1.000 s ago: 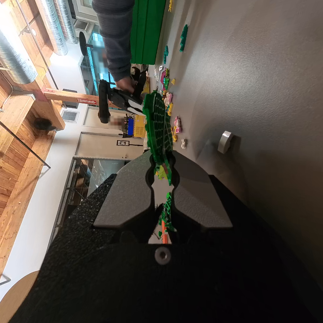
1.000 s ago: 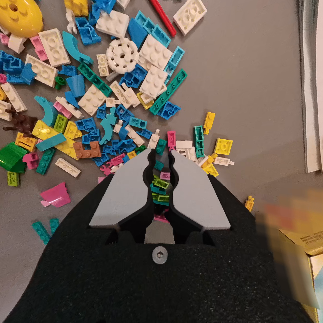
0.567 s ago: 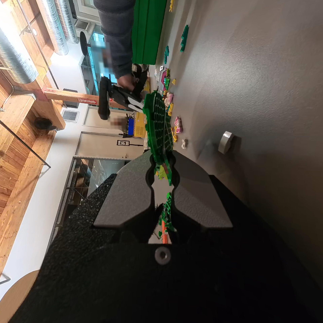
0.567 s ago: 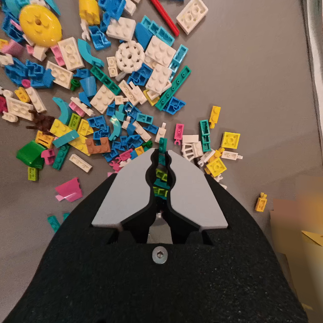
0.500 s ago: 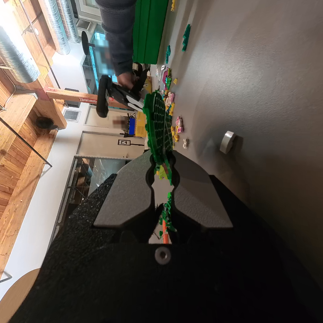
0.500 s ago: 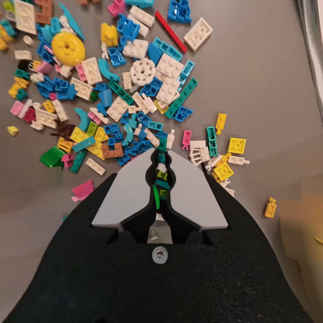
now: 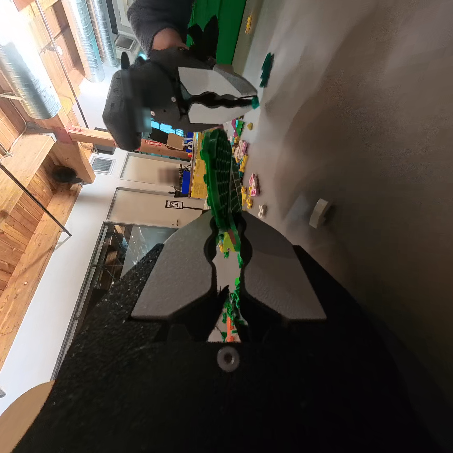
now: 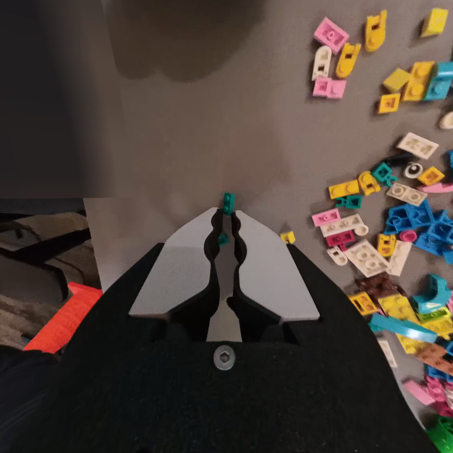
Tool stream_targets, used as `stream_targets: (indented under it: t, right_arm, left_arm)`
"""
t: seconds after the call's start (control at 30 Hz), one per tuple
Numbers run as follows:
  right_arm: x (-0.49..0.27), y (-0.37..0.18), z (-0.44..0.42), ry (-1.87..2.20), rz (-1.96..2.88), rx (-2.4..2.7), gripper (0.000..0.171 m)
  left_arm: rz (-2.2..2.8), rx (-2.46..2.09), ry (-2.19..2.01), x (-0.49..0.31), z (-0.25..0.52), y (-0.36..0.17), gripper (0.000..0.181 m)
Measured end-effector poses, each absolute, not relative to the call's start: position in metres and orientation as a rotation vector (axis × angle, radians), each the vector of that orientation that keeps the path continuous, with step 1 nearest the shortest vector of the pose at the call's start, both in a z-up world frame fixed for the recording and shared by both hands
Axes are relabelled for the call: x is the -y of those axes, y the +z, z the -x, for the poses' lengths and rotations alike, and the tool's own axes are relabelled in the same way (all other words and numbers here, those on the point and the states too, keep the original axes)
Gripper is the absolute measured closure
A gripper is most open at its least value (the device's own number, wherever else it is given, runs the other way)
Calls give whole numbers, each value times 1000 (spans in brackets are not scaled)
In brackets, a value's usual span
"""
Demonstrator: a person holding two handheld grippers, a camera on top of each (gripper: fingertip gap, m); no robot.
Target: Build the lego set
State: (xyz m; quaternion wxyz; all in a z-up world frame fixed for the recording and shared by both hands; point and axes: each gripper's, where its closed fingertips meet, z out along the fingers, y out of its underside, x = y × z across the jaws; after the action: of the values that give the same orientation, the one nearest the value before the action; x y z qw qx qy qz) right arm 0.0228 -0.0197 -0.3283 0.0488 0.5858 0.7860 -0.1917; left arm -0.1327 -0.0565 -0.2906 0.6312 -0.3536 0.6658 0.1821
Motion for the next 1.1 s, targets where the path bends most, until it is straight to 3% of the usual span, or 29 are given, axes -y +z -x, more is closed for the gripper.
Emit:
stream_targets:
  t: [0.4, 0.57, 0.73, 1.0, 1.1]
  right_arm:
    - [23, -332, -15, -517, -1870, -2356, 164]
    - [15, -331, -12, -472, -1960, -2433, 150]
    - [19, -323, -9, -640, -2080, -2570, 151]
    - [28, -333, -13, -571, -2297, -2688, 151]
    - [30, -336, -12, -566, -2298, -2696, 164]
  left_arm:
    - [749, -1565, 421, 67, 122, -293, 168]
    - [735, -1579, 433, 68, 121, -294, 167]
    - [734, -1575, 436, 67, 121, -294, 167]
    - [746, -1585, 445, 65, 120, -297, 167]
    - [743, -1585, 441, 66, 119, -297, 168]
